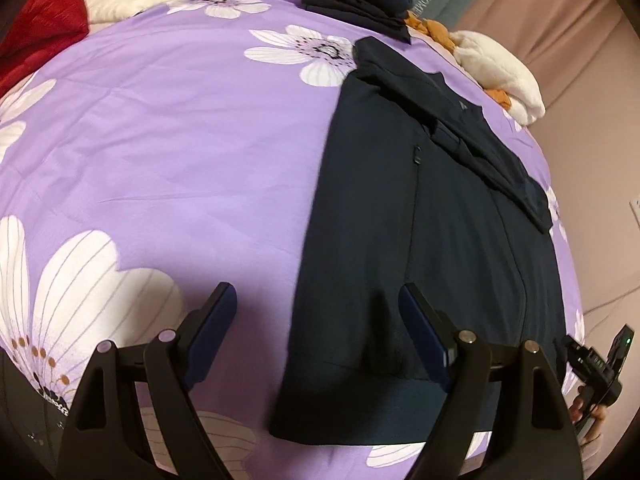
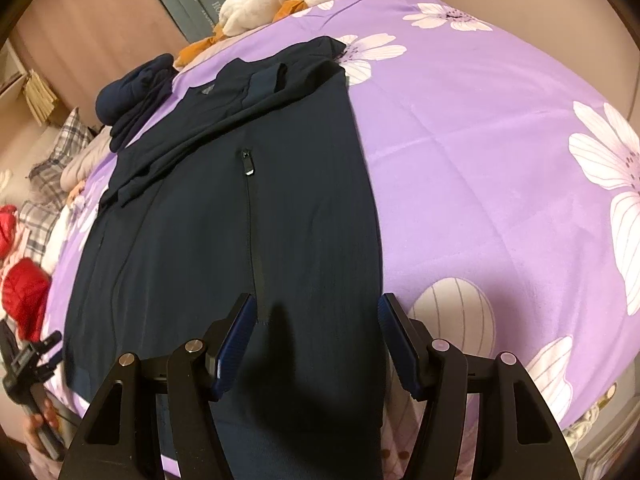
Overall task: Fold large clothes
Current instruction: 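Move both tools to the jacket's ribbed hem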
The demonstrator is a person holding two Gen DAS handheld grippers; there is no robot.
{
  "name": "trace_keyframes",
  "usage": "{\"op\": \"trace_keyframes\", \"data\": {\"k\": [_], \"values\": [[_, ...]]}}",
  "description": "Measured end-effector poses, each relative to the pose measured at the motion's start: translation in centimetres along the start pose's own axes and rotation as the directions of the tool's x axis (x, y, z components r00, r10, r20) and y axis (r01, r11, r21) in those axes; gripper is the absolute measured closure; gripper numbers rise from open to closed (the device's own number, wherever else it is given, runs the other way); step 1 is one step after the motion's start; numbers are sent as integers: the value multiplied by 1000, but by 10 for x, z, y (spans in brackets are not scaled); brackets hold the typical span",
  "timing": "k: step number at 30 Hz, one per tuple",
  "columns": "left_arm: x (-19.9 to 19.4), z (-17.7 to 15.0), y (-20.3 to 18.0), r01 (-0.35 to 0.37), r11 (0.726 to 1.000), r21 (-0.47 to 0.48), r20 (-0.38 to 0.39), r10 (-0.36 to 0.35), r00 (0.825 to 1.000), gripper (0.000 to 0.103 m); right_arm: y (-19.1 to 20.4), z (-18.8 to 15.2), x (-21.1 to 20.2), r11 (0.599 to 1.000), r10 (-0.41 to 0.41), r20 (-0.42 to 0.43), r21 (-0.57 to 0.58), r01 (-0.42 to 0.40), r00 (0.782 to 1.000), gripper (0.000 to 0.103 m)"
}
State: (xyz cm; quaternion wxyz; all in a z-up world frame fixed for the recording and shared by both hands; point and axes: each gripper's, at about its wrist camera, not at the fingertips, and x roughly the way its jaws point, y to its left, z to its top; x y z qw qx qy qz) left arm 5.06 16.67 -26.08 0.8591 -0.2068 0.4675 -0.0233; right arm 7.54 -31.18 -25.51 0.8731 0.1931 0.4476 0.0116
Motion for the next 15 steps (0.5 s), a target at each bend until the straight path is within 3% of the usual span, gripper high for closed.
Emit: {"op": "trace_keyframes", "data": {"k": [6,15], "values": [[9,0,-10,-15,998,68,-9,15,1000,20,-7,-2,-2,1000,12,-3,17,-12,1000,40],[13,-2,-17,-1,996,94,-22,3,1000,20,-8,1,-1,1000,23,-9,16,-23,1000,40]]}}
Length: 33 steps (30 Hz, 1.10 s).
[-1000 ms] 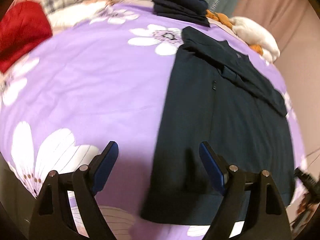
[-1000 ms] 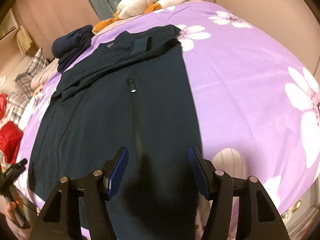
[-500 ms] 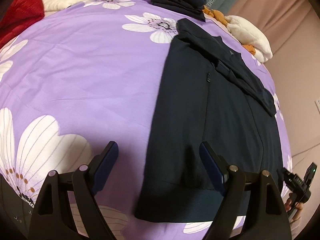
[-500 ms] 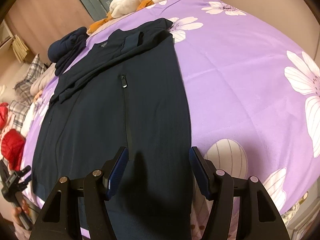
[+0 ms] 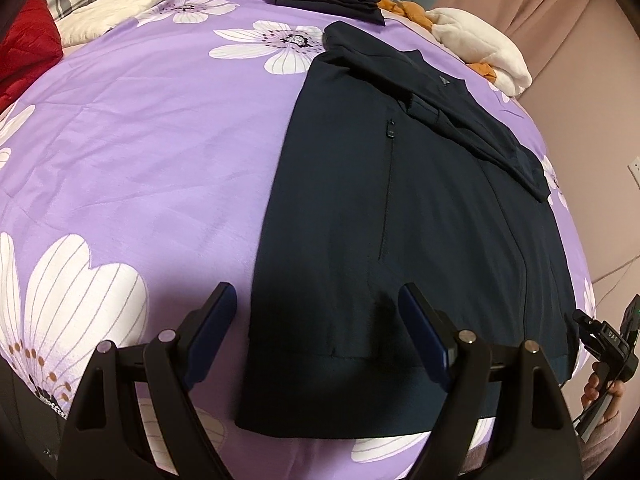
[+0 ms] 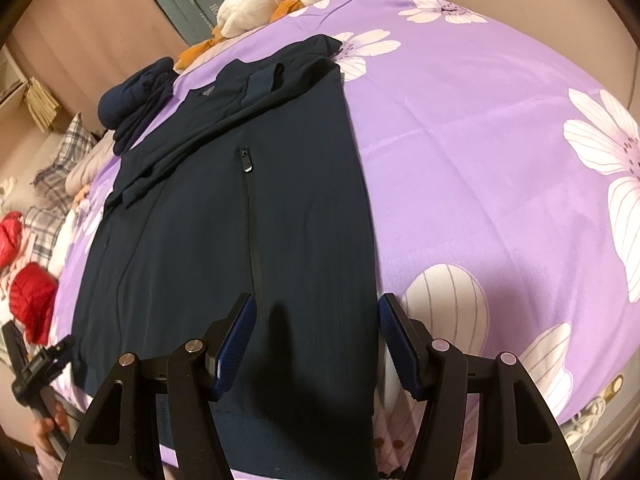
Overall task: Fold large clothes
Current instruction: 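Move both tools to the jacket's ribbed hem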
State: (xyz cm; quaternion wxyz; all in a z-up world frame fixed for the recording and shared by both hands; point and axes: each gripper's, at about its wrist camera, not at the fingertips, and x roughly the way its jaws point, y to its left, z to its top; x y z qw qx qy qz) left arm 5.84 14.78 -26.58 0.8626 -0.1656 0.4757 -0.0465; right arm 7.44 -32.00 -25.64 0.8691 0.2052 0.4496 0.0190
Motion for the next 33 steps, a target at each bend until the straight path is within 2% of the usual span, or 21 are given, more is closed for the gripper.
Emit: {"op": "trace_keyframes", "data": {"k": [8,19,26,33], "values": [[2,-1,-3,34,999,3,-16,-34,999,20,3,-1,4,1000,25,-12,-13,-25,1000,40],[4,-3,-8,44,999,23,-25,-44,999,20,0,1,5,999,40,-25,-4,-40,999,40],[5,-3,-7,60,997,37,-44,-59,997,20,-8,-2,2,995,103,-76,1,-104,992,40],[4,-10,-10,88,993,77,-72,-83,994,15,-12,-6,2,984,177,-100,20,-175,979,38]]}}
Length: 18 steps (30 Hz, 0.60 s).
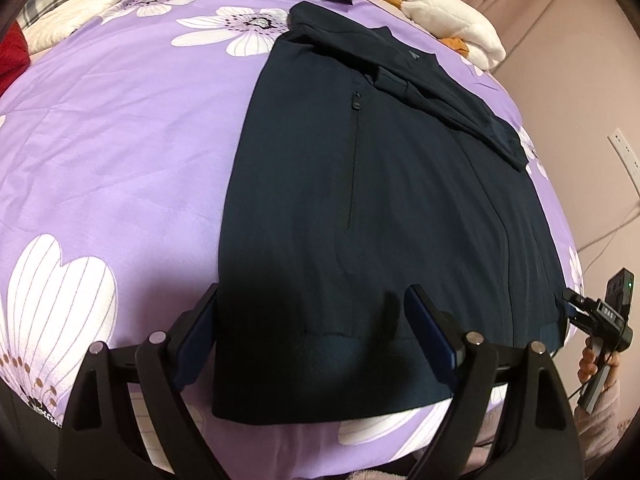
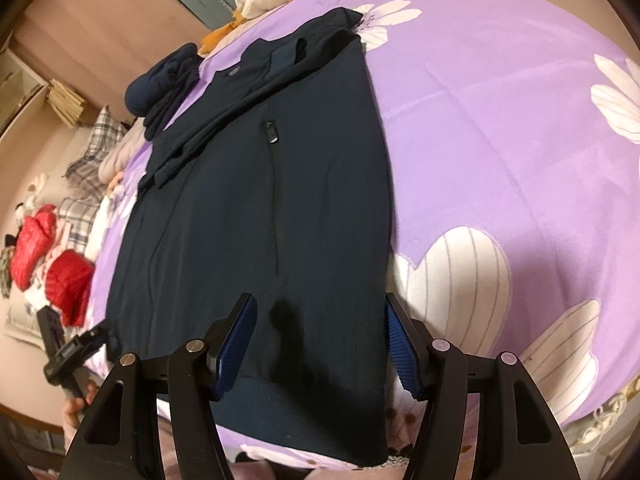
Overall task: Fold large clothes
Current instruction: 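Move both tools to the jacket's ribbed hem, then grasp the ribbed hem with the right tool while the left tool grasps it too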
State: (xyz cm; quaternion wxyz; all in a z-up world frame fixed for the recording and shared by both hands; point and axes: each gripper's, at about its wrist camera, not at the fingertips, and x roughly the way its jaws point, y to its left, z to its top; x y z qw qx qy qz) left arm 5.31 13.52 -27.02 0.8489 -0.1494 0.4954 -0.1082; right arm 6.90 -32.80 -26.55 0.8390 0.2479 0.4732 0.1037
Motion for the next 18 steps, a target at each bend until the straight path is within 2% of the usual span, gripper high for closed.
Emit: {"op": "trace_keyframes", "data": {"k": [6,9,12,18], "values": [[-6,-3,5,87,995,-41,-13,-88,996,15,-3,0,0,997,70,-9,18,-70,998,38],[-7,-3,13,183,979,-87,-17,-185,983,14,-7,0,0,992,120,-13,43,-120,993,38],[-8,-3,25,267,951,-158,-7,-272,962,14,-15,0,0,983,173,-20,70,-171,985,38],[-8,-3,30,339,916,-216,12,-345,939,14,-31,-1,0,950,279,-6,151,-275,960,38]]}}
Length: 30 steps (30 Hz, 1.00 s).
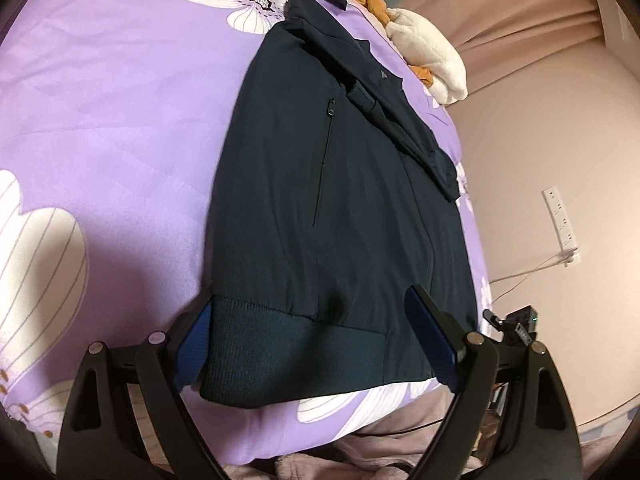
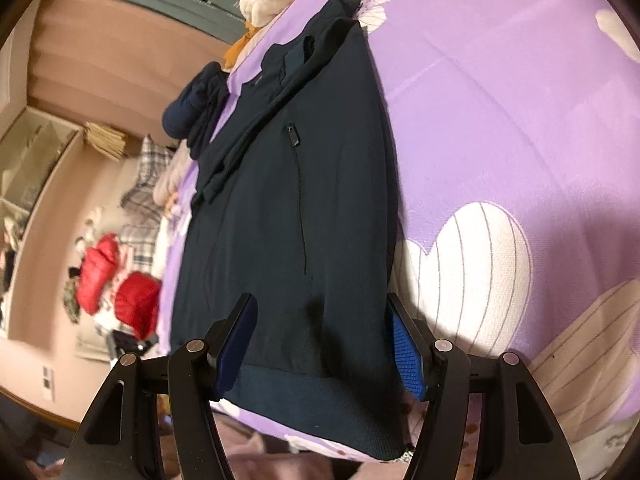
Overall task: Fold large clothes
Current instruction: 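Grasp the ribbed hem with the right tool while the left tool grasps it too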
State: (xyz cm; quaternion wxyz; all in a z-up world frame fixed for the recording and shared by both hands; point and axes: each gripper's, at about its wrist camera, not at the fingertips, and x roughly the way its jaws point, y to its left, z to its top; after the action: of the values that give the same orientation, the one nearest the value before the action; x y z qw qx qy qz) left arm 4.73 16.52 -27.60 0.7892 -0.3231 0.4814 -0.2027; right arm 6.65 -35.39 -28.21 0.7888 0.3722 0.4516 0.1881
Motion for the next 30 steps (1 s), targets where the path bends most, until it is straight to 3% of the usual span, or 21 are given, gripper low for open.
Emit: {"op": "trace_keyframes", "data": {"k": [8,13,24,30], "values": [[12,12,-7,65,998,-8,-21,-65,998,9,-1,14,16,995,91,7,44,-92,996,38],[17,13,-16,71,997,14,-35,-70,997,9,7,22,26,995,95,-16,35,-94,995,38],[16,2,-19,74,996,42,-73,-70,995,9,-1,-4,7,991,129,-48,38,-127,991,38],[22,4,-17,71,997,18,-63,-70,996,12,6,-9,13,995,99,-38,14,-99,994,38]]}}
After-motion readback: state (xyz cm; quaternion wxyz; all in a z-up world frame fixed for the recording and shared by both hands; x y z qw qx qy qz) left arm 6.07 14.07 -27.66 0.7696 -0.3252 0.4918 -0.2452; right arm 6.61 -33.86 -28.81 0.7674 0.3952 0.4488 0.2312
